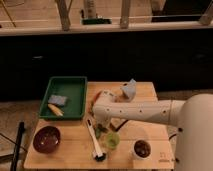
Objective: Place pepper in purple bowl
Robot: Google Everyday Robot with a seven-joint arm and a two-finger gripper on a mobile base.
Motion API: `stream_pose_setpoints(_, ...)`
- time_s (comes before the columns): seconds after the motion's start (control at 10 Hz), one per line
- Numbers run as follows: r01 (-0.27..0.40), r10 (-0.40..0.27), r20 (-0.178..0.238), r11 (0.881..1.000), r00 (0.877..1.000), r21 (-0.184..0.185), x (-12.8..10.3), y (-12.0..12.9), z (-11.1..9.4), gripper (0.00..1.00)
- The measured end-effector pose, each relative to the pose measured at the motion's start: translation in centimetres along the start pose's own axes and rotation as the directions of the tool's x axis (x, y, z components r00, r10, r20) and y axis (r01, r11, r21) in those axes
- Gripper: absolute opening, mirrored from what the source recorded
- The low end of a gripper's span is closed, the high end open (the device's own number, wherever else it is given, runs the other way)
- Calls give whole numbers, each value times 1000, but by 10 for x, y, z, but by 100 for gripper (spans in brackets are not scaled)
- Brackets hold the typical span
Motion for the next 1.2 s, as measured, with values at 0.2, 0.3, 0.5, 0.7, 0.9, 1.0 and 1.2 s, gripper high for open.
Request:
stream_pose_setpoints(0.2,4,-4,-4,1000,1000,-13,-2,2,-3,0)
stream_pose_setpoints(0.3,11,-11,-13,1000,1000,-20,-3,0,-9,0)
stream_pose_setpoints(0.5,51,-52,-36,998,998,-27,-13,-18,-40,0)
stream_pose_setpoints(0.7,83,-85,-52,996,995,-35,-23,-32,-63,0)
stream_pose_setpoints(0.9,122,-124,-67,992,990,-39,-35,-48,-81,0)
stream_pose_setpoints(1.0,133,-136,-65,990,989,-39,-38,-50,-83,0)
stream_pose_setpoints(1.2,168,-170,-52,985,984,-38,-44,-60,-87,0)
